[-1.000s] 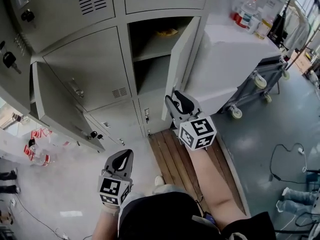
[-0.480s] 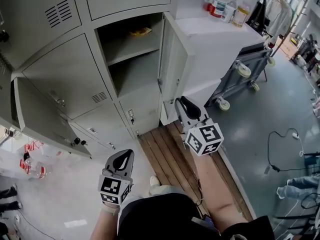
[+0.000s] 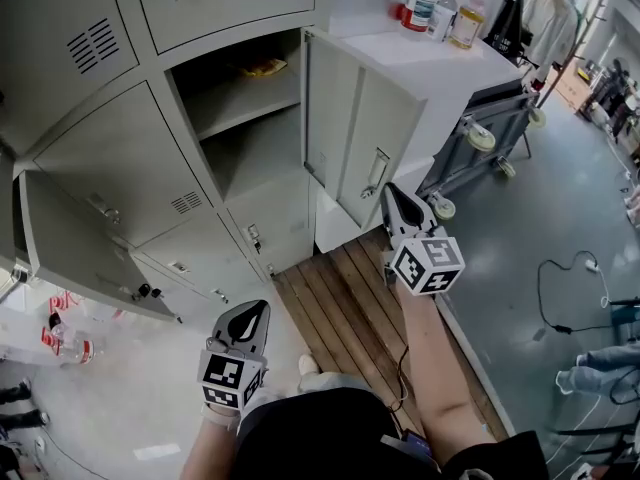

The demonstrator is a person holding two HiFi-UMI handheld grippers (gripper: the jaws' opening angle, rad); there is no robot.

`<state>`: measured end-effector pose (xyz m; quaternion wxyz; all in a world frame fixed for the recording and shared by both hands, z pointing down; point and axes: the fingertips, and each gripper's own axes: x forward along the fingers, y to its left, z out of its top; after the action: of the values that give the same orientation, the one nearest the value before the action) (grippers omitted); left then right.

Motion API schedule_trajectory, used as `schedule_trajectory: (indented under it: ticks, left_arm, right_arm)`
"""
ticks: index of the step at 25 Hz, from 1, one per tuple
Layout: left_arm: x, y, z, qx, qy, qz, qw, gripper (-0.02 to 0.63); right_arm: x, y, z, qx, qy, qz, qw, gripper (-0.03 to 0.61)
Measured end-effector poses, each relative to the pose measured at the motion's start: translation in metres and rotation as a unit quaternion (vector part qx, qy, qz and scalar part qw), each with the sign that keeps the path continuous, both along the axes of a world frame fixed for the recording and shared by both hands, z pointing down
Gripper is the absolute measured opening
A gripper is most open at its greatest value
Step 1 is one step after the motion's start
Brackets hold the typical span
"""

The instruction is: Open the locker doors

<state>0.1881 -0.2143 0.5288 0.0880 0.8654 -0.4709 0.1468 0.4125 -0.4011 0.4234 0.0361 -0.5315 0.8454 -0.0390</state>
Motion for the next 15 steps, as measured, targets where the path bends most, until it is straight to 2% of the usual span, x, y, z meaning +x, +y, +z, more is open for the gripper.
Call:
schedule_trajectory:
  ticks: [15]
  left_arm:
    - [0.006,-0.018,-0.001,-0.006,-0.008,0.015,0.9998,0.020]
  right_arm:
    - [0.054,-0.045,-0.002,-0.001,-0.011,0.052,0.999,0.026]
